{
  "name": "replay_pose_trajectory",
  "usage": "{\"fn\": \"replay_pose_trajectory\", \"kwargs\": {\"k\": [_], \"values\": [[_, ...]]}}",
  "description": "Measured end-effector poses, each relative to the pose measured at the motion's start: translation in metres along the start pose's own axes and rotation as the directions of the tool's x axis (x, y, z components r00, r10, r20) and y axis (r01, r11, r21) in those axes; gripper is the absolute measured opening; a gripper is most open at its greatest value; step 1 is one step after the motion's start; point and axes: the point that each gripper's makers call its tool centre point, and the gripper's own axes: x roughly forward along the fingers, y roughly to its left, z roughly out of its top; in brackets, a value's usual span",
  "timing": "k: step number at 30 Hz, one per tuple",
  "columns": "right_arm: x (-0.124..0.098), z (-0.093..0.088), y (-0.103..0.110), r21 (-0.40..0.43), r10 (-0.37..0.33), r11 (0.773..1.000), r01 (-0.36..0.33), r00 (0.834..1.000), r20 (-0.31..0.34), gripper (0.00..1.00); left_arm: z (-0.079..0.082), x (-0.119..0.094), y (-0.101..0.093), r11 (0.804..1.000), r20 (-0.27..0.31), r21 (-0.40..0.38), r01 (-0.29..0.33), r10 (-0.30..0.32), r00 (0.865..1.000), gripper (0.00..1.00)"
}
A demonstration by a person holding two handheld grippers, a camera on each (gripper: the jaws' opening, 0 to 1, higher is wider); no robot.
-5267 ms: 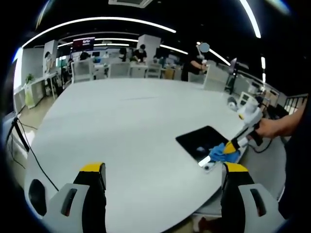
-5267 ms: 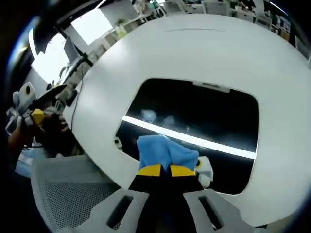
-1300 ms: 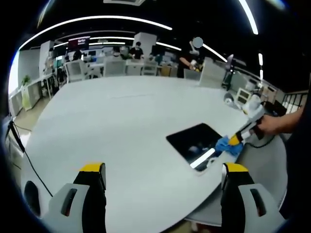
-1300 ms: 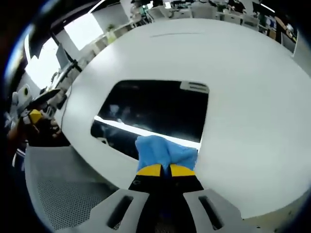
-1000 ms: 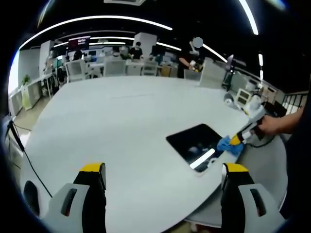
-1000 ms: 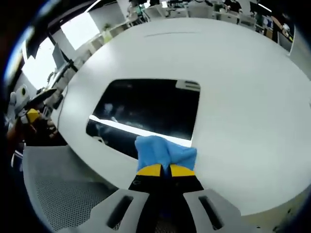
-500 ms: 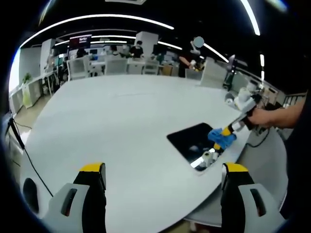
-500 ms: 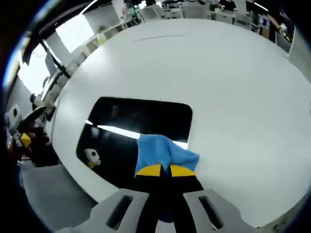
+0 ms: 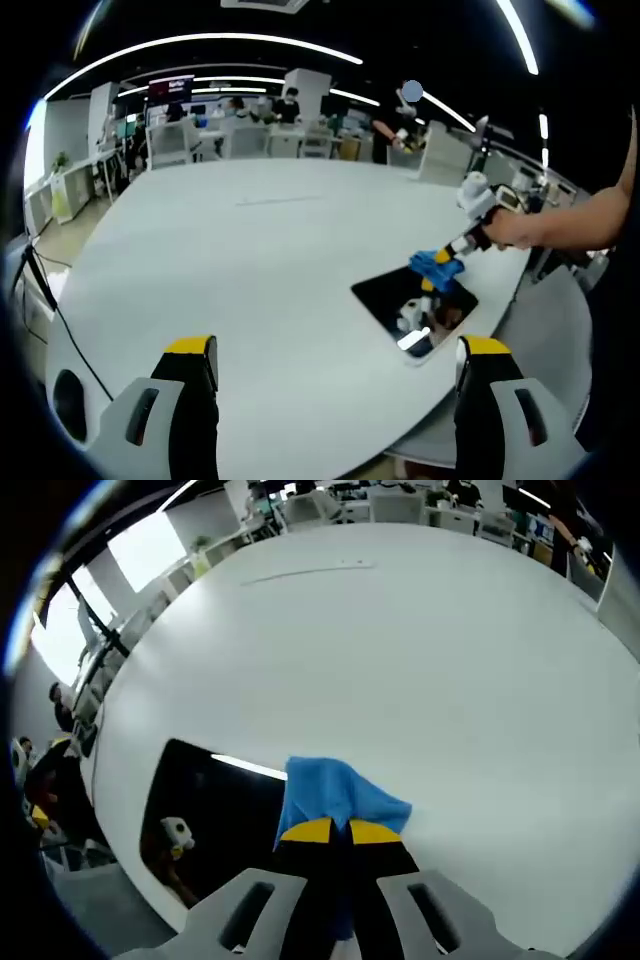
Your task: Wipe the mirror surface with the cleaning cloth until all visible marks leave the cleaned area.
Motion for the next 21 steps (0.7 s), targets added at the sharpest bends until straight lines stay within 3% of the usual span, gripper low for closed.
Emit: {"fn": "replay_pose_trajectory", "kwargs": {"k": [5,7,9,12,15,18,21], "values": [[0.003,0.004,-0.001,-0.015,-0.014,1.000,0.014,1.000,-0.010,0.00,-0.002,0.000,-0.003,1.000,0.000,-0.004,-0.001,0.001,1.000,0.99],[0.008,0.013,-0.003,-0.053,-0.013,0.998,0.016,0.998,0.060,0.00,-0.003,-0.001,-0.003,1.000,0.001,-0.007,-0.002,0.002,1.000,0.99],[0.009,0.017,-0.002,-0.056,-0.020,0.998,0.023,0.998,0.061,0.00,-0.005,-0.001,-0.004,1.000,-0.004,-0.005,-0.002,0.002,1.000,0.99],[0.009,0.018,-0.002,-0.018,-0.021,1.000,0.021,0.999,0.032,0.00,-0.004,-0.002,-0.005,1.000,-0.005,0.001,-0.001,0.001,1.000,0.99],[0.004,0.016,-0.002,0.013,0.014,1.000,-0.015,0.998,0.055,0.00,-0.001,-0.004,-0.004,1.000,0.005,-0.001,-0.008,0.008,1.000,0.99],[-0.006,0.010,-0.015,0.019,0.004,1.000,-0.005,0.997,0.071,0.00,-0.001,-0.005,-0.004,1.000,0.008,-0.004,-0.013,0.013,1.000,0.99],[-0.022,0.003,-0.044,0.004,-0.045,0.999,0.045,0.995,0.090,0.00,-0.004,-0.004,-0.008,1.000,0.002,-0.004,-0.015,0.015,1.000,0.99]]}}
